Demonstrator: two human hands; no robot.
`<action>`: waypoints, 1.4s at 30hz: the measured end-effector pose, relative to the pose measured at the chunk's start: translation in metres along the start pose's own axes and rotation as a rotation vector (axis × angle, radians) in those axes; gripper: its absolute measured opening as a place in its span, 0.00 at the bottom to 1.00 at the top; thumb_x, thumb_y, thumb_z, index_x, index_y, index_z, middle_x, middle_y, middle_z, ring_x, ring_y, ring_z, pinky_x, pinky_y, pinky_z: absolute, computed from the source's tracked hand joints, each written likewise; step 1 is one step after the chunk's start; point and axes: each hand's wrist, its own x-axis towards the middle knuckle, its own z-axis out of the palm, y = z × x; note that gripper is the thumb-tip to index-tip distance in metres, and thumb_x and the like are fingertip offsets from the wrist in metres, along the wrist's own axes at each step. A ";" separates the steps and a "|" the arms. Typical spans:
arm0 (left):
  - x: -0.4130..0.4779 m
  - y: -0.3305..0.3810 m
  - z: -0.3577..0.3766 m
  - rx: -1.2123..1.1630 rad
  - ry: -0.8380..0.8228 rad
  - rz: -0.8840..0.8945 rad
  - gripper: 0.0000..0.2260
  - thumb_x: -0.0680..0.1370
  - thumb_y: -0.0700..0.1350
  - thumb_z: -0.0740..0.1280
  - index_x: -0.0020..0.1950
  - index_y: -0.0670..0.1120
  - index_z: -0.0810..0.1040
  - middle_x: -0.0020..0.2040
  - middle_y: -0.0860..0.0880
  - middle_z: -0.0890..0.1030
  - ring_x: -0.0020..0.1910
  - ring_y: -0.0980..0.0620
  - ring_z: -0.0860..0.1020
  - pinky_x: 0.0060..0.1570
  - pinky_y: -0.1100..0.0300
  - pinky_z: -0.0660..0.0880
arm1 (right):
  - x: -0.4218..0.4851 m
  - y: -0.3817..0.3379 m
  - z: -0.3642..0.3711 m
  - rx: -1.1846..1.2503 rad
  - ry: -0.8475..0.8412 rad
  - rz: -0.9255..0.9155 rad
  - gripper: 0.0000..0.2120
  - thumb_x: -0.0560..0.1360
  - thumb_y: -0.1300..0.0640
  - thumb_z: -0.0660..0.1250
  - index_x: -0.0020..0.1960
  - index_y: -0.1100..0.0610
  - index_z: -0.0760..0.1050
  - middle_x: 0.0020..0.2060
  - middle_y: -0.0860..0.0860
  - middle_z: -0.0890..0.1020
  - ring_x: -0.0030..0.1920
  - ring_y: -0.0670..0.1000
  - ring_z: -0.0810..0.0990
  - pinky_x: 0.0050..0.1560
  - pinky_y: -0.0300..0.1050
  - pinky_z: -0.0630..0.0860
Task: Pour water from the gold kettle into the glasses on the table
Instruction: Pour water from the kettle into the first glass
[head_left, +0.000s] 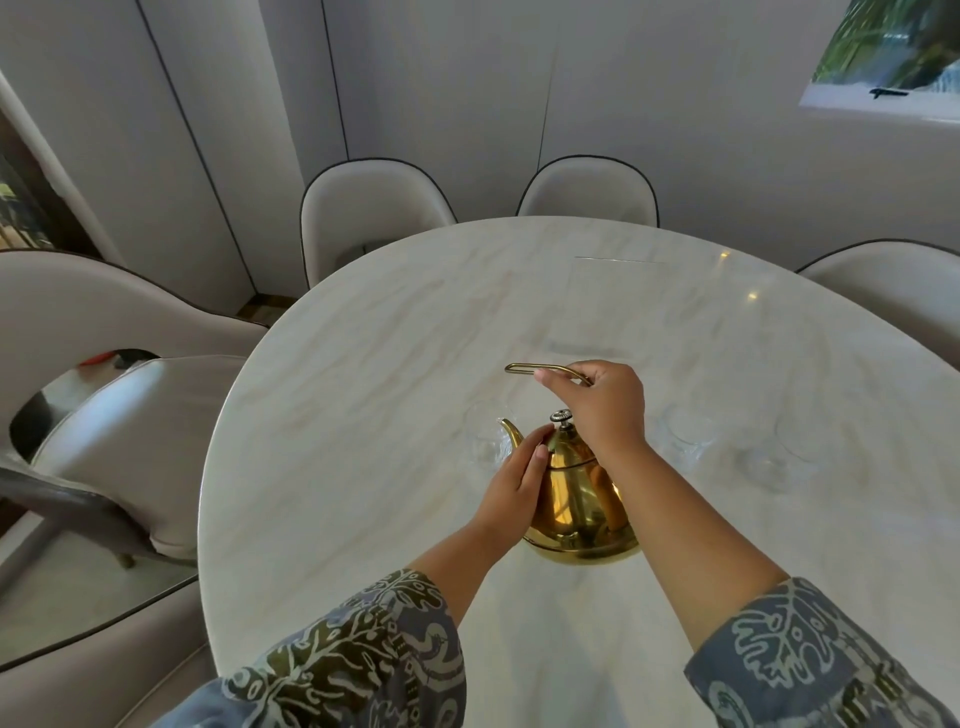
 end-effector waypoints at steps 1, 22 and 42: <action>0.000 0.001 0.000 0.001 0.001 -0.001 0.16 0.82 0.53 0.48 0.70 0.62 0.62 0.62 0.55 0.70 0.51 0.60 0.74 0.55 0.62 0.76 | 0.001 -0.001 0.000 -0.003 -0.004 0.001 0.14 0.70 0.46 0.73 0.43 0.58 0.83 0.32 0.51 0.81 0.30 0.46 0.75 0.33 0.42 0.73; 0.002 0.006 0.002 -0.081 0.027 0.006 0.17 0.82 0.53 0.49 0.71 0.60 0.62 0.60 0.54 0.72 0.55 0.55 0.74 0.57 0.61 0.75 | 0.009 -0.019 -0.001 -0.101 -0.058 -0.031 0.17 0.70 0.47 0.73 0.41 0.63 0.82 0.33 0.55 0.82 0.33 0.51 0.77 0.39 0.50 0.78; 0.000 0.014 0.004 -0.128 0.052 -0.004 0.17 0.82 0.53 0.48 0.71 0.59 0.62 0.62 0.52 0.73 0.57 0.54 0.74 0.53 0.63 0.75 | 0.015 -0.034 0.000 -0.171 -0.110 -0.024 0.18 0.70 0.47 0.73 0.39 0.63 0.82 0.28 0.54 0.79 0.25 0.48 0.72 0.34 0.45 0.73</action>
